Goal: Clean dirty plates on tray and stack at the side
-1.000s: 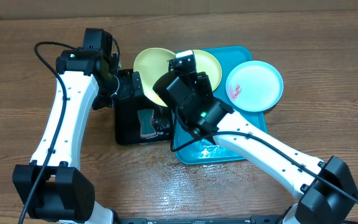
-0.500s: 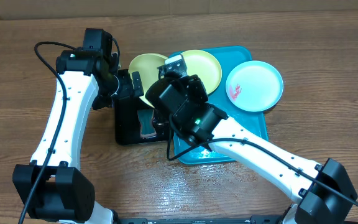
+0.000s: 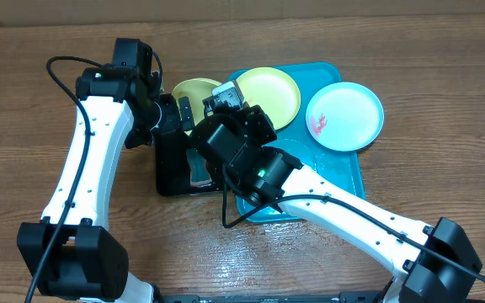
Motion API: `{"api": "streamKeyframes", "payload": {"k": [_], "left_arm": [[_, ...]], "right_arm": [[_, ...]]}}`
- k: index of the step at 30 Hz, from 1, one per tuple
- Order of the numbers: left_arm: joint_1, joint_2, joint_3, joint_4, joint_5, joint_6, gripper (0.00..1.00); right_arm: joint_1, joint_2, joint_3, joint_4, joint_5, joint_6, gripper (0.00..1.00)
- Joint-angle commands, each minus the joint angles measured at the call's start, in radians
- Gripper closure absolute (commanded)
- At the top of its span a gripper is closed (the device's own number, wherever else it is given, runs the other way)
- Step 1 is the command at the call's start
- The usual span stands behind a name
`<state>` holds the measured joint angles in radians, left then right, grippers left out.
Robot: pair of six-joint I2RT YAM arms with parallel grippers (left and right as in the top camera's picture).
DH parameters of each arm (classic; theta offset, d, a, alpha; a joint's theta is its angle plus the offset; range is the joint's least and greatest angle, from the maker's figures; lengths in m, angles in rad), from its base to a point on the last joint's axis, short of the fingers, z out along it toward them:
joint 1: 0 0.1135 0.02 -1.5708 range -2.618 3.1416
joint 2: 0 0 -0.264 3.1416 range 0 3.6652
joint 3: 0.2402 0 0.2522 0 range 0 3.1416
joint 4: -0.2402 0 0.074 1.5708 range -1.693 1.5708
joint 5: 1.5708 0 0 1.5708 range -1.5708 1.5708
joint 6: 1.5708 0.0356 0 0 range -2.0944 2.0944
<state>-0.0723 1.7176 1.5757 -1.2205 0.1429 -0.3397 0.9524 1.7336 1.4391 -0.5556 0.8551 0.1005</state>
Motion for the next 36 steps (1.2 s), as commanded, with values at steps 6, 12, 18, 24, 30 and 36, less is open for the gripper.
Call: {"api": "streamKeyframes", "payload": {"k": [6, 12, 18, 24, 30, 36], "left_arm": [[-0.006, -0.003, 0.01, 0.003, 0.004, 0.014, 0.0], [-0.006, -0.003, 0.01, 0.003, 0.004, 0.014, 0.0], [-0.006, -0.003, 0.01, 0.003, 0.004, 0.014, 0.0], [-0.006, -0.003, 0.01, 0.003, 0.004, 0.014, 0.0], [-0.006, -0.003, 0.01, 0.003, 0.004, 0.014, 0.0], [-0.006, -0.003, 0.01, 0.003, 0.004, 0.014, 0.0]], "right_arm": [[0.009, 0.002, 0.021, 0.029, 0.08, -0.028, 0.96], [0.009, 0.002, 0.021, 0.032, 0.08, -0.031, 0.96], [0.009, 0.002, 0.021, 0.063, 0.099, -0.086, 0.96], [0.018, 0.002, 0.021, 0.121, 0.151, -0.163, 0.96], [0.029, 0.002, 0.021, 0.137, 0.154, -0.18, 0.96], [0.029, 0.002, 0.021, 0.144, 0.154, -0.18, 0.96]]}}
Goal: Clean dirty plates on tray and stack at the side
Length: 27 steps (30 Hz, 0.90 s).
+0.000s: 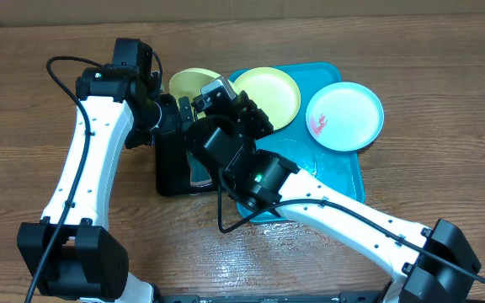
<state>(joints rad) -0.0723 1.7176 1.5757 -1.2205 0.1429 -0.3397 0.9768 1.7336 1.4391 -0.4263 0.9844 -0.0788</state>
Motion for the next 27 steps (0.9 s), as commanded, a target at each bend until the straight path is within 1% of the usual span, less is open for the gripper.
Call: {"api": "streamKeyframes", "payload": {"k": [1, 7, 9, 11, 14, 17, 20, 22, 25, 27], "left_arm": [[-0.006, -0.003, 0.01, 0.003, 0.004, 0.014, 0.0], [-0.006, -0.003, 0.01, 0.003, 0.004, 0.014, 0.0], [-0.006, -0.003, 0.01, 0.003, 0.004, 0.014, 0.0], [-0.006, -0.003, 0.01, 0.003, 0.004, 0.014, 0.0], [-0.006, -0.003, 0.01, 0.003, 0.004, 0.014, 0.0], [-0.006, -0.003, 0.01, 0.003, 0.004, 0.014, 0.0], [-0.006, -0.003, 0.01, 0.003, 0.004, 0.014, 0.0], [-0.006, -0.003, 0.01, 0.003, 0.004, 0.014, 0.0], [-0.006, -0.003, 0.01, 0.003, 0.004, 0.014, 0.0], [-0.006, -0.003, 0.01, 0.003, 0.004, 0.014, 0.0]], "right_arm": [[0.005, 0.002, 0.021, 0.018, 0.025, -0.001, 0.96], [0.005, 0.002, 0.021, 0.024, 0.024, 0.015, 0.96], [0.001, 0.002, 0.021, 0.0, 0.011, 0.083, 0.96], [-0.022, 0.002, 0.021, -0.049, -0.035, 0.201, 0.96], [-0.094, 0.002, 0.021, -0.154, -0.235, 0.4, 0.96], [-0.196, 0.0, 0.023, -0.221, -0.515, 0.505, 0.96], [-0.331, -0.019, 0.042, -0.271, -0.838, 0.529, 0.96], [-0.424, -0.04, 0.057, -0.285, -1.015, 0.529, 0.96], [-0.593, -0.078, 0.069, -0.298, -1.211, 0.572, 0.96], [-0.71, -0.098, 0.069, -0.32, -1.287, 0.581, 0.96]]}}
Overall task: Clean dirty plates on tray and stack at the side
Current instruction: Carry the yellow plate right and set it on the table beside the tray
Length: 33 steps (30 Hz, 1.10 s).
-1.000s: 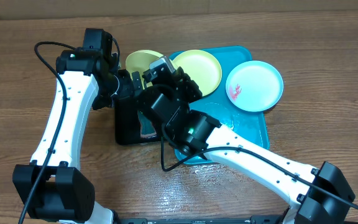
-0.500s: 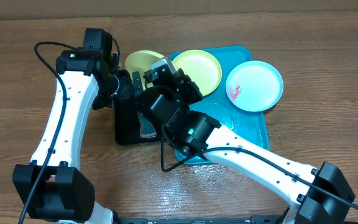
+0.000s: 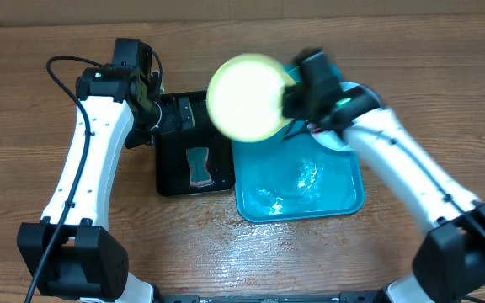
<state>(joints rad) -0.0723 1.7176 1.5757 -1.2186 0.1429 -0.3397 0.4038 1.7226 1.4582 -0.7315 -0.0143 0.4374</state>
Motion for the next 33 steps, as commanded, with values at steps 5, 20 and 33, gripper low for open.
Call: {"api": "streamKeyframes", "payload": {"k": [5, 20, 33], "left_arm": [[-0.006, -0.003, 0.01, 0.001, 0.004, 0.014, 0.0], [-0.006, -0.003, 0.01, 0.001, 0.004, 0.014, 0.0], [-0.006, -0.003, 0.01, 0.001, 0.004, 0.014, 0.0]], "right_arm": [[-0.406, -0.095, 0.048, -0.173, -0.282, 0.066, 0.96], [-0.997, -0.045, -0.174, -0.29, -0.006, 0.147, 0.96], [-0.876, -0.025, -0.41, -0.161, -0.009, 0.146, 0.92]]}}
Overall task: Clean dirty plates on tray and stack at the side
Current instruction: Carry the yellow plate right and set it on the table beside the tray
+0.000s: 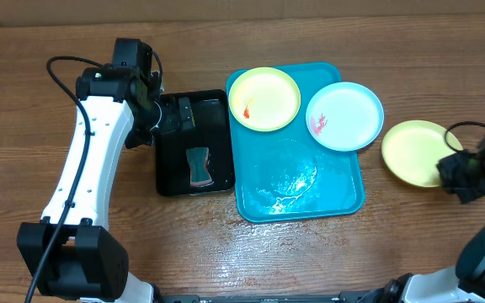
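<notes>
A teal tray (pixel 301 198) with wet streaks lies mid-table. On its far part sit a yellow plate (pixel 263 98) with a red smear and a light blue plate (pixel 344 116) with a red smear, which overhangs the tray's right rim. A second yellow plate (pixel 413 151), with no smear showing, lies flat on the table right of the tray. My right gripper (pixel 455 171) is at that plate's right edge; its jaws are too dark to read. My left gripper (pixel 177 115) hovers open over the far end of the black tray, holding nothing.
A black tray (pixel 168 181) left of the teal tray holds a grey sponge (pixel 198 167). The left arm reaches in from the near left and the right arm enters from the right edge. Bare wooden table surrounds the trays.
The right arm held the clean yellow plate up over the trays; now that plate lies on the table right of the teal tray, with the gripper at its edge. The left arm has not moved.
At first the right arm stretched across to the black tray, where a yellow plate sat by the left gripper. It stayed there a moment later. Then it held that plate raised above the trays. Now the plate rests on the table at the right side.
</notes>
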Motion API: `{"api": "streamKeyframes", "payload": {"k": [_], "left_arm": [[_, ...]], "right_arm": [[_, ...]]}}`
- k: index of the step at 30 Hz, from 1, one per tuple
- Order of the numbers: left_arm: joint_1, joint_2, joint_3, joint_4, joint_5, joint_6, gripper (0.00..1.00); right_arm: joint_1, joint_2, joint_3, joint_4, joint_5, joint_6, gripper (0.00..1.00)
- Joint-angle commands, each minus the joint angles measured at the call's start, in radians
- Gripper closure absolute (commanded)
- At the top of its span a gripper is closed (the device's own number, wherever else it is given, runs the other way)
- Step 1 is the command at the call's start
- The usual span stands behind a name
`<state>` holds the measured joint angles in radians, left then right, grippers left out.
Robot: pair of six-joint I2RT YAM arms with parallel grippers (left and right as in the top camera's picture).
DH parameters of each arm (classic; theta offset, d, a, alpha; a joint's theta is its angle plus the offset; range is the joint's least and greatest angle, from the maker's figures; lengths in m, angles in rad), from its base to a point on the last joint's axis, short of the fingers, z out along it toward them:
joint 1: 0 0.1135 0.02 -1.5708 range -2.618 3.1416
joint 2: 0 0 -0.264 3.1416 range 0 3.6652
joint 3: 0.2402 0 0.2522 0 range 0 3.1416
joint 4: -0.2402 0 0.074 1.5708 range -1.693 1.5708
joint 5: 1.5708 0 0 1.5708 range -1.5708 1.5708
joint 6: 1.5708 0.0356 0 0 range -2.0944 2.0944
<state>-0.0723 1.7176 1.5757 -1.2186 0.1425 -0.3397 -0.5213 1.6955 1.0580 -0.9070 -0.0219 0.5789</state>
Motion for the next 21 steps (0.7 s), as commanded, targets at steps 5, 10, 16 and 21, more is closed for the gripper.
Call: {"api": "streamKeyframes", "payload": {"k": [5, 10, 16, 21], "left_arm": [[-0.006, -0.003, 0.01, 0.001, 0.005, 0.014, 0.0], [-0.006, -0.003, 0.01, 0.001, 0.005, 0.014, 0.0], [-0.006, -0.003, 0.01, 0.001, 0.005, 0.014, 0.0], [-0.006, -0.003, 0.01, 0.001, 0.005, 0.014, 0.0]], "right_arm": [[0.128, 0.0, 0.005, 0.0, 0.002, -0.029, 0.62], [0.16, -0.034, 0.042, -0.08, -0.016, -0.058, 0.62], [0.227, -0.079, 0.041, -0.068, -0.228, -0.324, 0.56], [0.35, -0.077, -0.018, 0.001, -0.206, -0.404, 0.51]]}}
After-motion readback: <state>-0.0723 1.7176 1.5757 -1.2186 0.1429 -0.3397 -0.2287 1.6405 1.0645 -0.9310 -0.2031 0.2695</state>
